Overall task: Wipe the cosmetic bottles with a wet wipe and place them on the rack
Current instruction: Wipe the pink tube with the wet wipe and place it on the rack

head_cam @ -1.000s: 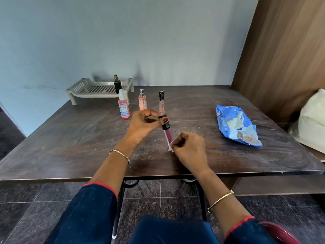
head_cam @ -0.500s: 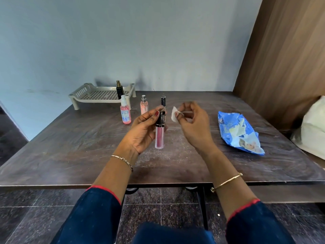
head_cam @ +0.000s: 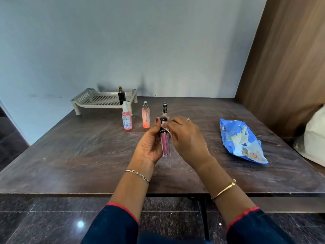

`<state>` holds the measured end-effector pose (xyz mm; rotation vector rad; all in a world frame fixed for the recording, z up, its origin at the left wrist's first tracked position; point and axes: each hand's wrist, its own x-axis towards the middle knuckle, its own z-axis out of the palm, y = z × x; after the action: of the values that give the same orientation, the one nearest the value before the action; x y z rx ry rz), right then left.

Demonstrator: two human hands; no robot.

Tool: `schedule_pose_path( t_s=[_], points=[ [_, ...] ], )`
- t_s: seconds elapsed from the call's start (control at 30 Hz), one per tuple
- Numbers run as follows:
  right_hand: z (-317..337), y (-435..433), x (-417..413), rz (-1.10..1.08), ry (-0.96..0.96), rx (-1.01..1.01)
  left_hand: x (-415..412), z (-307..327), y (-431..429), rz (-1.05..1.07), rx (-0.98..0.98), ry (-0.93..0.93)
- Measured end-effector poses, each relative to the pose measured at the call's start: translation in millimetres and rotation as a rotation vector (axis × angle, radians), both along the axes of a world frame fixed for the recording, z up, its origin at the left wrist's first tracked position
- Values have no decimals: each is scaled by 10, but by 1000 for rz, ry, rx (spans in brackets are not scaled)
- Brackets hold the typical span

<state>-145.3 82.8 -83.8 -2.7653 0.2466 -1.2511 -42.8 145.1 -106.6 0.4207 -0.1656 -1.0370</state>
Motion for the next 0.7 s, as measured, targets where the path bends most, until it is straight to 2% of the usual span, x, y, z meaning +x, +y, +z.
schedule_pose_path(
  t_s=[0.23,0.37,0.7],
  points=[
    [-359,123,-224,12,53,42,22,-59,-47,16,85,10],
    [-232,91,-119,-10,11,49,5,-31,-50,2,36,61],
    [-11,45,162,-80,-102,47,-19,-60,-17,22,61,-27]
  ],
)
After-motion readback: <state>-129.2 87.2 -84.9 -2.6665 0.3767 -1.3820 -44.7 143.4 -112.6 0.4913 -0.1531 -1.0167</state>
